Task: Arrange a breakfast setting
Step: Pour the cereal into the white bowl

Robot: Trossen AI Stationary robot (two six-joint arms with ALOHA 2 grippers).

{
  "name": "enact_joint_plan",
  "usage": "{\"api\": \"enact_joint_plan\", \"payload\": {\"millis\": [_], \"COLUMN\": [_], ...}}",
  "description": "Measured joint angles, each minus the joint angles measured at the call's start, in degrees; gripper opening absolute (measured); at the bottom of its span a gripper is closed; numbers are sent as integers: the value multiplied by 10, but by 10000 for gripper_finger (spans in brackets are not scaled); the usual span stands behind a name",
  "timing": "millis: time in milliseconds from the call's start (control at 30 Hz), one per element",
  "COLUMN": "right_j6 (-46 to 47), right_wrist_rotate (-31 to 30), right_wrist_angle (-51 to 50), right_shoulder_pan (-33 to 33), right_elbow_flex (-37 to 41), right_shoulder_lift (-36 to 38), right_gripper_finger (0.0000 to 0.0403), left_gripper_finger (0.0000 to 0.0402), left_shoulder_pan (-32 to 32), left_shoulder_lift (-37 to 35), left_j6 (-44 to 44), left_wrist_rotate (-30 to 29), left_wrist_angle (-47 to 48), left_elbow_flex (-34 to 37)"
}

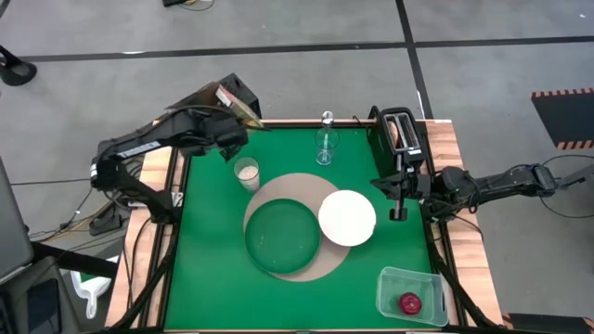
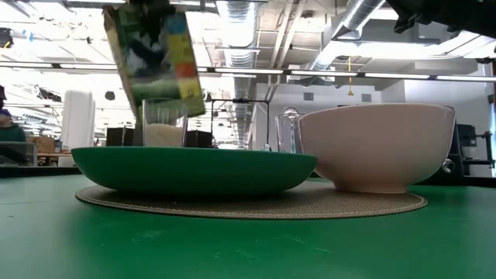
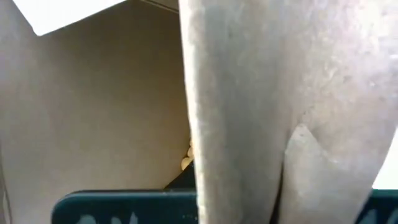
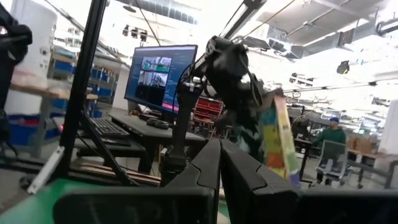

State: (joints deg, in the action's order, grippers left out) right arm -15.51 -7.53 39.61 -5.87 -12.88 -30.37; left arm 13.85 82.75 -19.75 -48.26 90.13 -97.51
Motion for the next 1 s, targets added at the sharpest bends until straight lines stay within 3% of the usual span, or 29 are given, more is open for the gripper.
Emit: {"api": "enact_joint_plan", "payload": {"millis": [367,500,633,867,1000], "right_j6": [24,41,50,50,50], "right_wrist_rotate": [-3,-40,-59,-83,-80], "right_wrist_angle": [-3,-6,-13,6,45], "right_shoulder_pan": [0,0,0,38,61], "right_elbow_flex": [0,0,0,0,0], "right_shoulder_lift": [0,0,-10,-67,-109], "right_gripper_finger": [41,61,116,251,298], "left_gripper_finger": [0,0,0,0,0], "left_shoulder_pan": [-87,-109,-128,-163,-179], "left_shoulder_lift": [-1,0,0,0,0], "left_j6": [47,76,97,123,137], "left_wrist_rotate": [-5,-3,3,15,34], "left_wrist_angle": [-66,-107,-144,-213,-253], "left_elbow_flex": [-79,-80,-80,-80,-80]}}
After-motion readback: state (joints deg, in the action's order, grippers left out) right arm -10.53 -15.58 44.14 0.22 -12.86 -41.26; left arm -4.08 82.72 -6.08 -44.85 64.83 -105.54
